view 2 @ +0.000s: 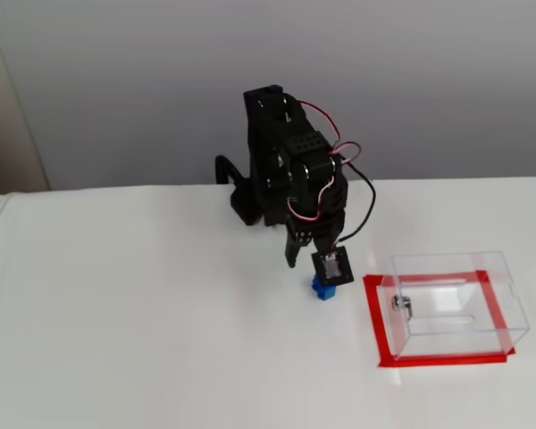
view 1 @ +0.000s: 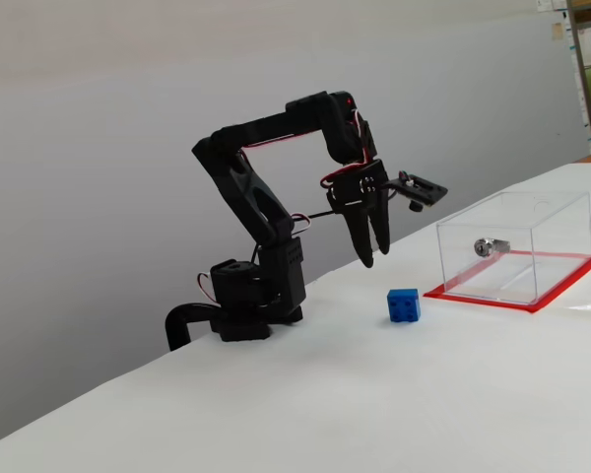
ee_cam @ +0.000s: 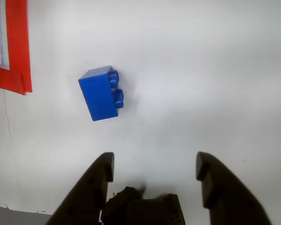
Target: Pick the blue lego brick and place it into the transparent box
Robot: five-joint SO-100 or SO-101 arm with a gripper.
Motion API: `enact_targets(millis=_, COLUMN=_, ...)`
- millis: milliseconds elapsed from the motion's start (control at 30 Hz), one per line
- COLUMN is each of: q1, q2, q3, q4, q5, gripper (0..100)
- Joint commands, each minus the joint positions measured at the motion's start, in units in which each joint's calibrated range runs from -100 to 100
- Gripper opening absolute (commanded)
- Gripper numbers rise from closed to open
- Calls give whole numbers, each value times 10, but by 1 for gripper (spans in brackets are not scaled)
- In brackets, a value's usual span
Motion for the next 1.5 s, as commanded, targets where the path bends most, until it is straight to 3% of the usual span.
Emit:
enact_targets(millis=0, q1=-5, q2=31, q3=-53, q4=9, q5=1, gripper=20)
enact_targets(millis=1467, q1=-125, q2=183, q3=-73, q4=-35, q5=-1, gripper=20)
